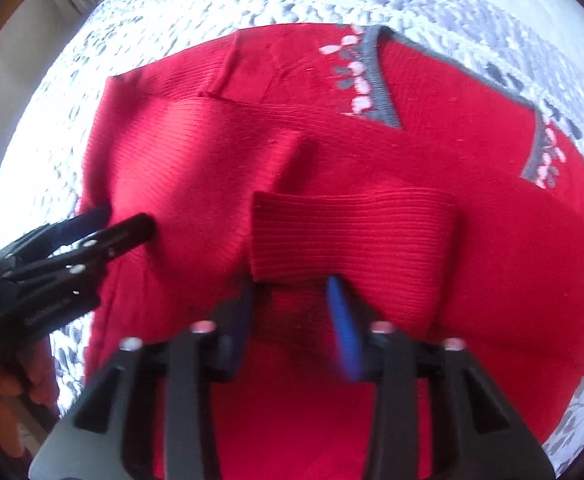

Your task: Fold small clothes

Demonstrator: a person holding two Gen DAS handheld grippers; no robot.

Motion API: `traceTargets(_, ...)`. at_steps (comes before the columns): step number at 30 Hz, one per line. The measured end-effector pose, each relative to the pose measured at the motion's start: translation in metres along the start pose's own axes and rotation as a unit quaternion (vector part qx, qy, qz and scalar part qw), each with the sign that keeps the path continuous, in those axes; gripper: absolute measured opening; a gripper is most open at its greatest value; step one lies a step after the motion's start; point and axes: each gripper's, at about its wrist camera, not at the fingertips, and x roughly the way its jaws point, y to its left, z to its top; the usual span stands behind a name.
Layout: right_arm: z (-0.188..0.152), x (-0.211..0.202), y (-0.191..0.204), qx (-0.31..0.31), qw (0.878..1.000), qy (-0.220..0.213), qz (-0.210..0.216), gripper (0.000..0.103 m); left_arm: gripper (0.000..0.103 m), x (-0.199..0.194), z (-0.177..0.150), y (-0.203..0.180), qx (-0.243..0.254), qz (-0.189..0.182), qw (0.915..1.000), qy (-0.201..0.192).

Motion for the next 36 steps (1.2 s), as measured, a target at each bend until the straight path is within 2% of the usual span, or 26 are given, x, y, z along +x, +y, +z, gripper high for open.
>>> traceTargets(1,-0.001,-0.005,-0.008,0.011,1.0,-0.003,0.007,0.012,0.065,0.0,0.0,0.0,0.001,0.001,1.0,0.0)
traceTargets(3,-0.005,-0.019,-0.027,0.037,0.998,-0.017,0.05,0.012,0.065,0.0,-0.001,-0.001,0.001,0.002,1.0,-0.001)
traceTargets(6,-0.025,-0.052,-0.068,0.069,0.993,-0.052,0.075,0.012,0.066,-0.001,-0.002,0.0,0.001,0.002,1.0,-0.003)
traceTargets(8,-0.041,-0.063,-0.096,0.094,0.99,-0.062,0.09,0.014,0.067,-0.001,-0.002,0.0,0.0,0.003,1.0,-0.003)
traceTargets(9,-0.049,-0.067,-0.111,0.108,0.987,-0.063,0.096,0.016,0.067,-0.001,-0.002,-0.001,-0.001,0.004,1.0,-0.004)
traceTargets(11,-0.073,-0.063,-0.146,0.134,0.986,-0.052,0.087,0.027,0.069,-0.001,-0.002,-0.002,-0.002,0.006,1.0,-0.004)
traceTargets(12,-0.078,-0.061,-0.154,0.139,0.986,-0.049,0.08,0.041,0.07,0.0,-0.002,-0.004,-0.002,0.007,1.0,-0.005)
traceTargets(13,-0.086,-0.056,-0.167,0.15,0.985,-0.046,0.072,0.043,0.07,0.0,-0.002,-0.005,-0.002,0.009,0.9999,-0.005)
traceTargets(15,-0.099,-0.051,-0.188,0.17,0.981,-0.04,0.089,0.043,0.071,0.0,-0.002,-0.008,0.0,0.015,0.9999,-0.007)
traceTargets(16,-0.105,-0.047,-0.195,0.181,0.976,-0.041,0.114,0.043,0.071,-0.001,-0.001,-0.009,-0.002,0.016,0.9998,-0.008)
traceTargets(18,-0.11,-0.046,-0.202,0.188,0.971,-0.049,0.136,0.042,0.071,-0.008,-0.002,-0.008,-0.017,0.01,0.9997,-0.017)
traceTargets(22,-0.102,-0.042,-0.199,0.183,0.972,-0.049,0.141,0.047,0.071,-0.03,-0.011,-0.006,-0.023,0.008,0.9989,-0.041)
traceTargets(26,-0.085,-0.036,-0.198,0.189,0.968,-0.059,0.154,0.047,0.072,-0.047,-0.024,0.003,-0.027,0.007,0.9981,-0.055)
traceTargets(29,-0.074,-0.03,-0.193,0.183,0.968,-0.051,0.165,0.035,0.072,-0.058,-0.031,0.012,-0.037,-0.001,0.9972,-0.065)
traceTargets(31,-0.069,-0.035,-0.186,0.168,0.972,-0.051,0.157,0.004,0.072,-0.063,-0.035,0.017,-0.04,-0.001,0.9966,-0.072)
traceTargets(36,-0.069,-0.077,-0.18,0.134,0.972,-0.094,0.166,0.003,0.072,-0.075,-0.039,0.03,-0.056,0.026,0.9933,-0.098)
